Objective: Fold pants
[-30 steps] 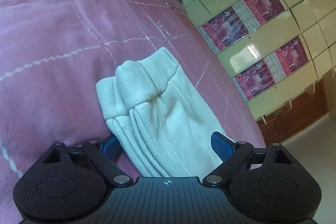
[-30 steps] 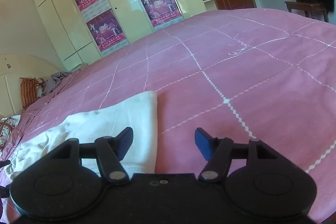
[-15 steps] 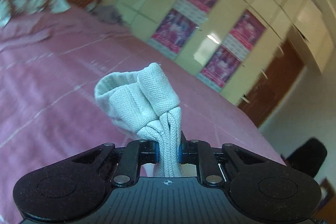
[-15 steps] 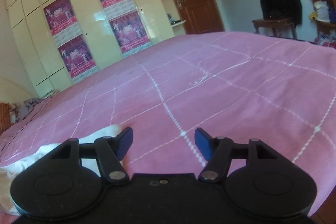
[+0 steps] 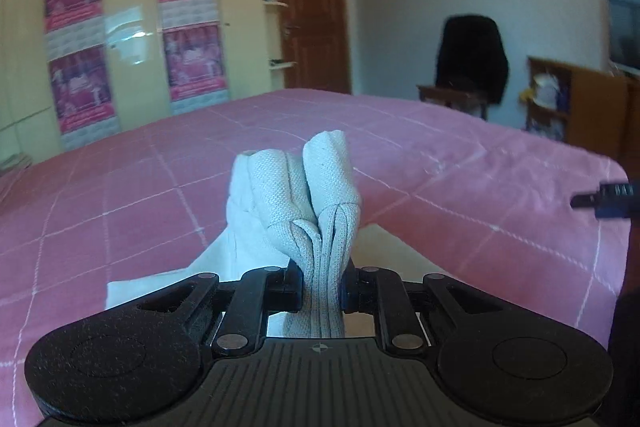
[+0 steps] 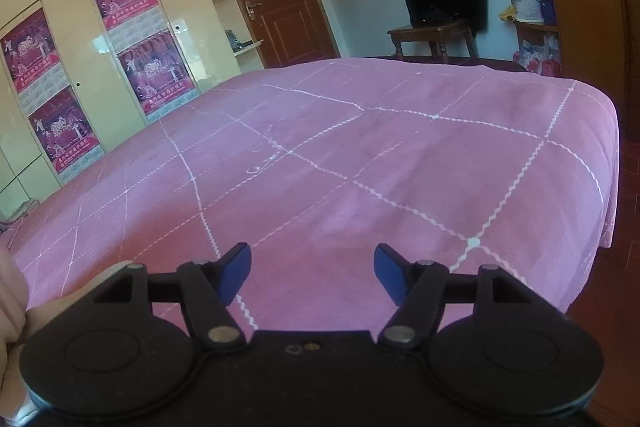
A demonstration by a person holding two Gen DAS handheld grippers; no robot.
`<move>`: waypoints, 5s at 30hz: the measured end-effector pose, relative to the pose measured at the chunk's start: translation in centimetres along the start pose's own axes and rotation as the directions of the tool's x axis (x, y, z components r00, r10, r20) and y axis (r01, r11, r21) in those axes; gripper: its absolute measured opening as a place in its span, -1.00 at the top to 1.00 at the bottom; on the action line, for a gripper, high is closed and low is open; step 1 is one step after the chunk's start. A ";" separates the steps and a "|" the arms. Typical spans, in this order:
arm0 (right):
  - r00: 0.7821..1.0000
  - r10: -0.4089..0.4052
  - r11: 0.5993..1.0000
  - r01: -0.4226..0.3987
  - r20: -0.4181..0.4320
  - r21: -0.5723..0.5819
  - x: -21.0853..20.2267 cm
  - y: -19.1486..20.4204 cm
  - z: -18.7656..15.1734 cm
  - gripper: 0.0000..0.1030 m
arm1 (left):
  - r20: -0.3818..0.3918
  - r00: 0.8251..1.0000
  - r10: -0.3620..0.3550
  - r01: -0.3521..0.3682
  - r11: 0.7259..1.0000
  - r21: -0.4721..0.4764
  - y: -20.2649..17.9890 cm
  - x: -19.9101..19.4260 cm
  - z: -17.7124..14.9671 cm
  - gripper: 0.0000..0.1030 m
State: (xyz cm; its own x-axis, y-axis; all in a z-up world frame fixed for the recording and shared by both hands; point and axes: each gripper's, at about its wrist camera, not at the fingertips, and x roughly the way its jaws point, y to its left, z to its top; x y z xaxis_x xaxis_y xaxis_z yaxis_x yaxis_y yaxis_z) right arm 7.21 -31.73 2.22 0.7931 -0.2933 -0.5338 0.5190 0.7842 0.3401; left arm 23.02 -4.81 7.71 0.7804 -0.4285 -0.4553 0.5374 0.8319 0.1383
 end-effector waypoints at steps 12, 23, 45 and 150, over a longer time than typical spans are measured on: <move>0.999 0.030 0.997 -0.030 -0.012 0.075 0.4 -1.5 -0.5 -0.33 | -0.166 0.982 -0.094 0.109 0.991 0.083 -9.8 0.9 -1.3 -0.13; 0.974 0.217 0.976 -0.216 0.062 -0.022 -2.2 0.8 -1.2 -0.34 | -0.082 0.971 0.224 -0.238 0.936 -0.260 1.3 -14.5 -11.1 -0.29; 0.810 0.416 0.888 -0.460 -0.413 -0.009 2.7 18.1 -5.8 0.44 | -0.099 0.972 0.213 -0.235 0.891 -0.388 4.4 -10.0 -15.0 0.39; 0.850 0.296 0.608 -0.520 -0.436 -0.600 8.8 27.1 -3.0 0.57 | -0.287 0.956 0.062 -0.151 0.942 -0.300 5.3 6.9 -3.9 0.37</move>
State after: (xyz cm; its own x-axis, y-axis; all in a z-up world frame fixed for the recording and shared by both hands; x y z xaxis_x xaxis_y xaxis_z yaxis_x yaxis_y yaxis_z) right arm 27.29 -11.37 4.43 0.6883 0.2211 -0.6909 -0.2879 0.9574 0.0196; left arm 30.06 -2.00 1.90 0.6874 -0.2569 -0.6793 0.2925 0.9541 -0.0649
